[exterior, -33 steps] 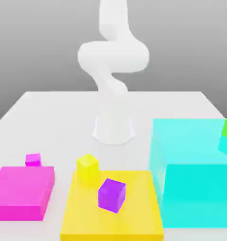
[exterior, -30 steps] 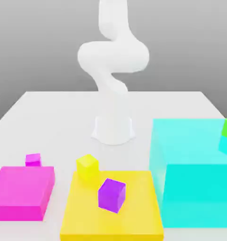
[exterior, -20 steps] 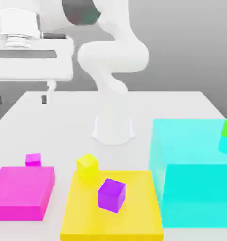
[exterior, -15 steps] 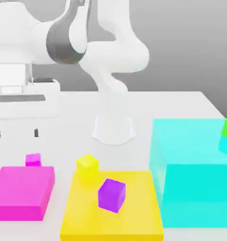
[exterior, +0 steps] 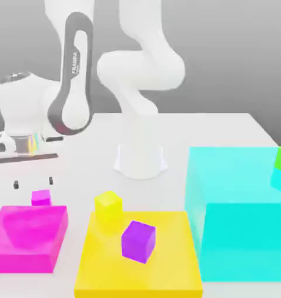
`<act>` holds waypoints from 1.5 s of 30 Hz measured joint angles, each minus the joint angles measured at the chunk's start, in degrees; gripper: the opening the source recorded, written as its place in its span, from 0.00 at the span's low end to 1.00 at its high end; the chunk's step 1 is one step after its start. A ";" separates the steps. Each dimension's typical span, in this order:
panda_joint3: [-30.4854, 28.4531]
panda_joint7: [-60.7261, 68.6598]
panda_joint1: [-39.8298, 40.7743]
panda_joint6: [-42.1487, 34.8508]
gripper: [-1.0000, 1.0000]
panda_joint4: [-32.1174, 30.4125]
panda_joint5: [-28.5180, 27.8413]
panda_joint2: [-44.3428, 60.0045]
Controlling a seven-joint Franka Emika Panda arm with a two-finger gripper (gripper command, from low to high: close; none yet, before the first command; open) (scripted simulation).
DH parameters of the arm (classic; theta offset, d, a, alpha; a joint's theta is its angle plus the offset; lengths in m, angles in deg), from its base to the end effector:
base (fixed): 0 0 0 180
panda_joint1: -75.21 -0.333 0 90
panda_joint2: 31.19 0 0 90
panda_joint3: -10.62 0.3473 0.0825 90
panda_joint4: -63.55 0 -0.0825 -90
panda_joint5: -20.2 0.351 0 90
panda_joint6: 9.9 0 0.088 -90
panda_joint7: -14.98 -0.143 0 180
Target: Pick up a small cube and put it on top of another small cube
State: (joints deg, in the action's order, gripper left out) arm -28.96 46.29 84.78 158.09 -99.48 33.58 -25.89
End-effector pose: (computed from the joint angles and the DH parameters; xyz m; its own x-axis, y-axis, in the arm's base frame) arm 0.2170 -0.2809 0.2088 0.8593 -0.5112 0.0163 -0.5114 -0.8592 0.0167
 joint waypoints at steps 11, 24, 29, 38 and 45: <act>20.64 16.44 15.34 5.23 0.50 2.84 22.05 8.86; 26.03 19.41 19.67 6.58 0.00 3.28 26.08 10.81; 16.12 12.62 12.11 3.88 0.00 2.25 16.90 6.82; 2.39 -1.78 3.04 -0.20 0.00 -0.19 -2.45 -0.59; 1.08 -10.43 4.76 -3.69 0.00 -1.56 -13.48 -5.57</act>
State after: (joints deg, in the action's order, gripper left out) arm -27.88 35.86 89.54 154.39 -101.04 20.09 -31.46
